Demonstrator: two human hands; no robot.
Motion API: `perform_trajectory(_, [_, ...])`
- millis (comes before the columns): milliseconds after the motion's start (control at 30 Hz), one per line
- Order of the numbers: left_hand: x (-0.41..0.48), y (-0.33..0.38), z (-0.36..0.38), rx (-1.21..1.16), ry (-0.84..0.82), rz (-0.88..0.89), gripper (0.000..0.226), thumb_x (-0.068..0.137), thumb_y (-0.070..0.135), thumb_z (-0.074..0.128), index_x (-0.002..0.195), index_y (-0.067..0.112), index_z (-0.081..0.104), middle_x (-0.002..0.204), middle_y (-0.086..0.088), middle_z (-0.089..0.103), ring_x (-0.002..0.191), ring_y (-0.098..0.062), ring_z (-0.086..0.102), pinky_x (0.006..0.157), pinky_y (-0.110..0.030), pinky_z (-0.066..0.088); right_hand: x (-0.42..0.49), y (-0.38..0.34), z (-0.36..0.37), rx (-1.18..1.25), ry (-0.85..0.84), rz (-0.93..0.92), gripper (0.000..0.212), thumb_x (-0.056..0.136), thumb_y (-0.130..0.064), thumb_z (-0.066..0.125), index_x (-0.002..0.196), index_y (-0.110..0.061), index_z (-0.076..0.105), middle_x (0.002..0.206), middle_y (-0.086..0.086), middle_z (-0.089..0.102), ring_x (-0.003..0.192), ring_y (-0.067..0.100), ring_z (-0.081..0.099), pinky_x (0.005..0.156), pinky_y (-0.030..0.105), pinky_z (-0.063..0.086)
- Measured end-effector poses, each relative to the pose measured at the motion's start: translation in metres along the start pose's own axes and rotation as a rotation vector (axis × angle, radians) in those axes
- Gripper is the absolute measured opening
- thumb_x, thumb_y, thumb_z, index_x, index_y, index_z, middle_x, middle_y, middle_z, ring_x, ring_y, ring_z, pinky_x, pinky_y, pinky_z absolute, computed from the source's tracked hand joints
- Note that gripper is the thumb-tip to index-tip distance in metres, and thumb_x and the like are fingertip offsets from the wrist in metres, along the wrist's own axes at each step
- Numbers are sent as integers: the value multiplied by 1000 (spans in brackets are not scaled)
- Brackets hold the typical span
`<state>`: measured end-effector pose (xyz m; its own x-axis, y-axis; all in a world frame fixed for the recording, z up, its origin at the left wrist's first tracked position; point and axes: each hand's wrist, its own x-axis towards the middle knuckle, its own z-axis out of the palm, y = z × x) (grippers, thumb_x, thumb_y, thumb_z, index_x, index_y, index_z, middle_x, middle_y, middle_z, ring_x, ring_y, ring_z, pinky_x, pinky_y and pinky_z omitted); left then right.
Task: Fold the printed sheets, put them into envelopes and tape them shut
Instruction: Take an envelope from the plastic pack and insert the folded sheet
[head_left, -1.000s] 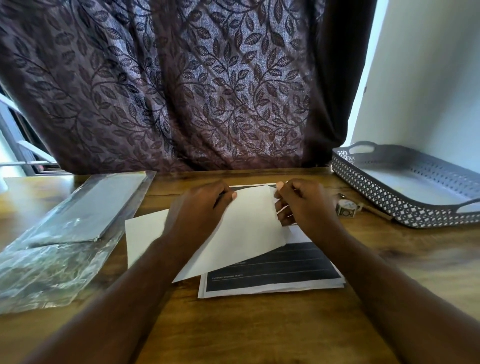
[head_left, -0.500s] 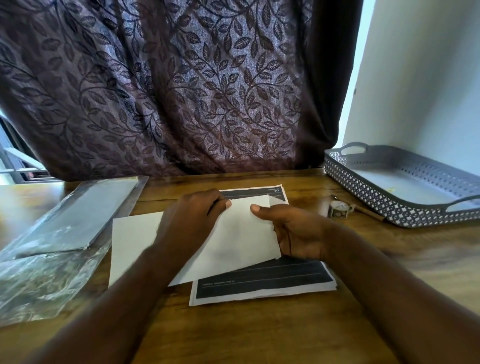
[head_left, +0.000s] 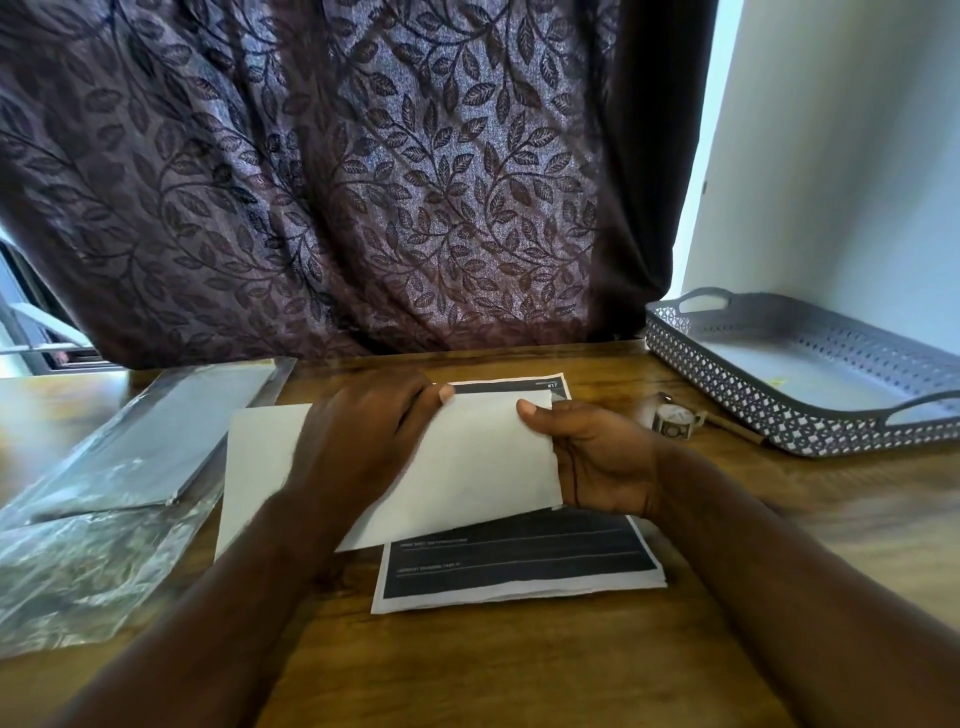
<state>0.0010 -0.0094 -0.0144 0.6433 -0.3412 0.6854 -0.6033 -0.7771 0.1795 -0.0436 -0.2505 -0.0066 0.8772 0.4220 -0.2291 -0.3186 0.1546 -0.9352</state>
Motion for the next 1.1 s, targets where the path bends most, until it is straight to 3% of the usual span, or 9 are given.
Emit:
perform_trajectory(167, [-1, 4, -8, 148, 3, 129, 58, 96, 68, 31, 120, 27, 64, 120, 5, 67, 113, -20, 59, 100, -46, 38, 2, -1, 0, 44, 39, -58, 40, 96, -36, 51, 131, -18, 61, 127, 16, 68, 115, 34, 65, 94, 48, 55])
perform_trajectory(267, [0, 3, -10, 152, -139, 206, 85, 79, 87, 40, 145, 33, 42, 145, 7, 51, 132, -16, 45, 111, -43, 30, 3, -2, -1, 61, 108, -108, 39, 99, -33, 51, 132, -13, 59, 123, 17, 70, 109, 33, 69, 94, 49, 56])
perform_trajectory(400, [0, -2, -10, 165, -297, 293, 122, 61, 96, 51, 158, 34, 11, 161, 9, 25, 146, -14, 24, 121, -44, 13, 4, -4, -5, 42, 158, -141, 36, 100, -33, 52, 129, -14, 59, 120, 17, 71, 110, 34, 68, 101, 53, 50])
perform_trajectory(567, [-1, -7, -8, 242, -308, 307, 134, 58, 98, 50, 159, 28, -4, 165, 2, 17, 148, -20, 22, 121, -41, 6, 3, -4, -6, 61, 151, -162, 35, 100, -32, 52, 131, -17, 58, 122, 15, 71, 113, 33, 67, 100, 52, 51])
perform_trajectory(733, [-1, -9, -9, 291, -287, 305, 134, 59, 91, 55, 159, 28, -8, 159, -3, 28, 144, -26, 31, 120, -55, 19, 1, -8, -9, 115, 129, -192, 29, 99, -30, 51, 121, -15, 64, 112, 13, 75, 96, 27, 74, 81, 43, 61])
perform_trajectory(967, [0, -12, -8, 327, -266, 322, 129, 61, 80, 62, 160, 29, -4, 156, -3, 32, 139, -27, 36, 117, -54, 24, -1, -8, -11, 131, 79, -166, 42, 87, -38, 56, 115, -12, 73, 118, 16, 73, 100, 28, 73, 86, 43, 59])
perform_trajectory(1033, [1, -12, -7, 324, -240, 352, 126, 62, 77, 62, 160, 28, 0, 154, -4, 35, 137, -28, 38, 116, -55, 25, -1, -7, -13, 139, 21, -159, 49, 83, -47, 68, 115, -11, 76, 125, 17, 69, 108, 31, 71, 91, 46, 58])
perform_trajectory(1100, [0, -11, -6, 309, -212, 360, 126, 62, 77, 63, 160, 26, 4, 152, -6, 37, 136, -30, 39, 116, -57, 23, -2, -7, -15, 148, -63, -165, 66, 66, -47, 88, 120, -12, 74, 132, 19, 65, 113, 33, 68, 95, 48, 56])
